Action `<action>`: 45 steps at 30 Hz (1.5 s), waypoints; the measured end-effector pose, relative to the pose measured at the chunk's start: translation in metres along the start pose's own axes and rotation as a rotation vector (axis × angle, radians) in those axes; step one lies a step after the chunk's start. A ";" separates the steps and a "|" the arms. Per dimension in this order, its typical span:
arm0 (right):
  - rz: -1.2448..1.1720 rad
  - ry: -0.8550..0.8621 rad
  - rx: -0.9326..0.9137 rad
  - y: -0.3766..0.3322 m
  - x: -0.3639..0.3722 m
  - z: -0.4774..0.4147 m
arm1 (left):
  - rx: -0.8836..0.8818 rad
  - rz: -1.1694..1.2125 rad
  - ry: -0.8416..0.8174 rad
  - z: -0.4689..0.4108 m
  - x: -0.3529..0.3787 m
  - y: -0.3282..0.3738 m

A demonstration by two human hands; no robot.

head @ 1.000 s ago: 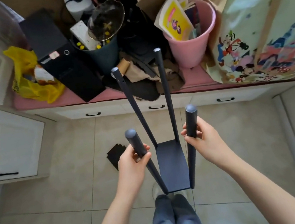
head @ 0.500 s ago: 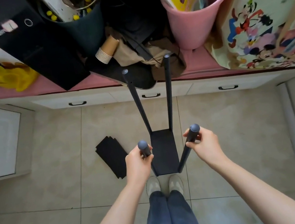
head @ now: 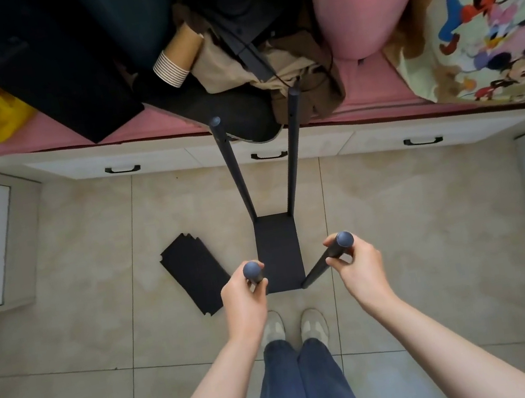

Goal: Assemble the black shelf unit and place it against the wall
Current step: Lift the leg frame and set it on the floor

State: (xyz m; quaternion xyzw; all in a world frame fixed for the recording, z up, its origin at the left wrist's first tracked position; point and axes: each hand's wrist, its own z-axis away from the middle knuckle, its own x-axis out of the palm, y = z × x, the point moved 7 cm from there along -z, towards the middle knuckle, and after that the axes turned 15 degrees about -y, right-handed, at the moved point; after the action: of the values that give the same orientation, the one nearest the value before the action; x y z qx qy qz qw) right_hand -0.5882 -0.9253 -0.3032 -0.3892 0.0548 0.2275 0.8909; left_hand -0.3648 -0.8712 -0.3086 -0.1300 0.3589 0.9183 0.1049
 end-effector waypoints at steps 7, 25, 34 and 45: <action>-0.036 0.029 -0.022 0.013 0.007 -0.002 | 0.011 0.005 0.003 -0.010 0.007 -0.016; 0.148 -0.125 -0.018 0.068 0.033 0.042 | -0.066 -0.039 -0.149 0.019 0.026 -0.086; 0.313 -0.203 0.023 0.086 0.047 0.060 | -0.127 -0.056 -0.198 0.039 0.031 -0.115; 0.601 -0.358 0.056 0.064 0.052 0.073 | -0.104 -0.214 -0.150 0.067 0.007 -0.098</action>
State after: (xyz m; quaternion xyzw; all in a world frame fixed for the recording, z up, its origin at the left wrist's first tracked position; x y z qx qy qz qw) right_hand -0.5761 -0.8157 -0.3098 -0.2853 0.0161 0.5426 0.7899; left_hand -0.3548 -0.7541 -0.3254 -0.1039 0.2859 0.9265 0.2216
